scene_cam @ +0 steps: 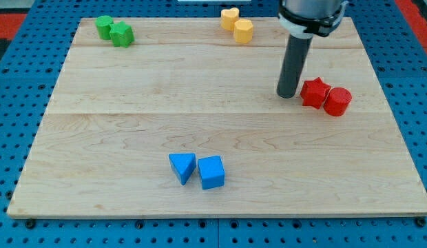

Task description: Slightly move the yellow heart towards the left

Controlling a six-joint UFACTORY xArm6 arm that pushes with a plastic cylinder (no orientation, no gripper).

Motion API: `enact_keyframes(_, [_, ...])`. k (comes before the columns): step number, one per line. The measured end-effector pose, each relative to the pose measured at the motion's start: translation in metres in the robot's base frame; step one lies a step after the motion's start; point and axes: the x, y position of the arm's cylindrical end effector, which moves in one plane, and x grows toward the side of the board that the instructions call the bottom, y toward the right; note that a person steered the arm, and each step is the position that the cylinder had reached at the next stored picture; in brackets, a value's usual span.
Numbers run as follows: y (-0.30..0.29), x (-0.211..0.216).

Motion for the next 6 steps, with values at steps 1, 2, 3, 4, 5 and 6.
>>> enact_keyframes(1, [0.008, -0.035])
enact_keyframes(2, [0.04, -0.114])
enact_keyframes(3, [0.039, -0.211])
enact_keyframes(4, [0.039, -0.21])
enact_keyframes(5, [0.027, -0.211])
enact_keyframes(6, [0.0, -0.21])
